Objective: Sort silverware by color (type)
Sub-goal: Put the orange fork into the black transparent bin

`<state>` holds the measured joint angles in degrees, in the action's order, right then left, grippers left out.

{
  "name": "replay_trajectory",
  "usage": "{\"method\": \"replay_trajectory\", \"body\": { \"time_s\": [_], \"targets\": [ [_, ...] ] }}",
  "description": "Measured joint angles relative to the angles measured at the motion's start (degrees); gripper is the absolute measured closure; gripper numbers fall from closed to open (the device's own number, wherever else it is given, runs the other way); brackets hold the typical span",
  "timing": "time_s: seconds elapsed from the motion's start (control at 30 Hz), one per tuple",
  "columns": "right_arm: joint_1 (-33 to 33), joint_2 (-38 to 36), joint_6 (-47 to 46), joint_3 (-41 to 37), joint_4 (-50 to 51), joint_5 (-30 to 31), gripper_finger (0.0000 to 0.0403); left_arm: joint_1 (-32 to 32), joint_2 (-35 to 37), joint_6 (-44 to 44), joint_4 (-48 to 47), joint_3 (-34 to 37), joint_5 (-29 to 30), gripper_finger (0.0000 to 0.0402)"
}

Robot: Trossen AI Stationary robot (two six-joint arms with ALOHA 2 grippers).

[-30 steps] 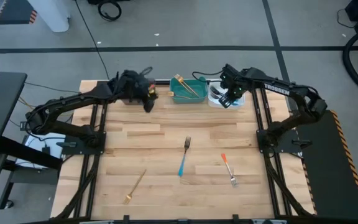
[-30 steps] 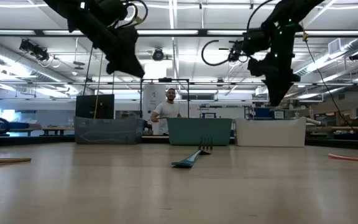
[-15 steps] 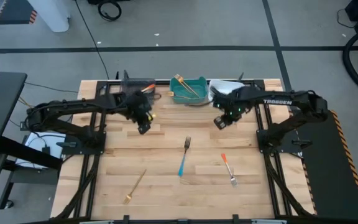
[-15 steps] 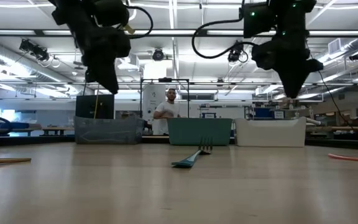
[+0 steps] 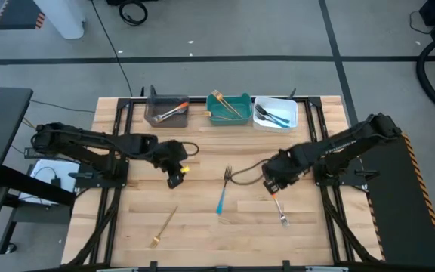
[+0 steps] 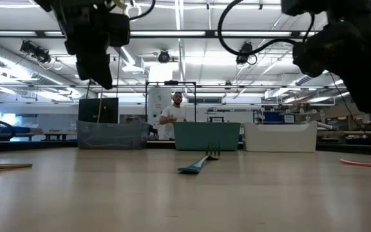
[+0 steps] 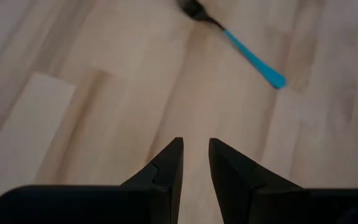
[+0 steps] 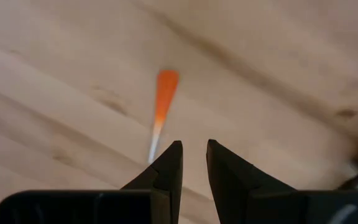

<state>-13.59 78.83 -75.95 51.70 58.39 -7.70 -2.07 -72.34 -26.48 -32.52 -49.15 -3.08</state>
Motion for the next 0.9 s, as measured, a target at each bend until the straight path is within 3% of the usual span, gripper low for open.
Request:
{"method": "replay_trajectory", "body": {
  "time_s": [0.37,0.9],
  "targets": [
    [-13.2,2.4,-16.8,-8.3,-17.6,0.5,0.0323,-10.0,0.0,-9.2,6.2,0.0,7.9,0.0317],
    [-16.7,17.5,-14.1,-3.5,-19.6,1.6,0.0323,-13.0,0.0,-10.5,11.8,0.0,9.0,0.0317]
  ]
}}
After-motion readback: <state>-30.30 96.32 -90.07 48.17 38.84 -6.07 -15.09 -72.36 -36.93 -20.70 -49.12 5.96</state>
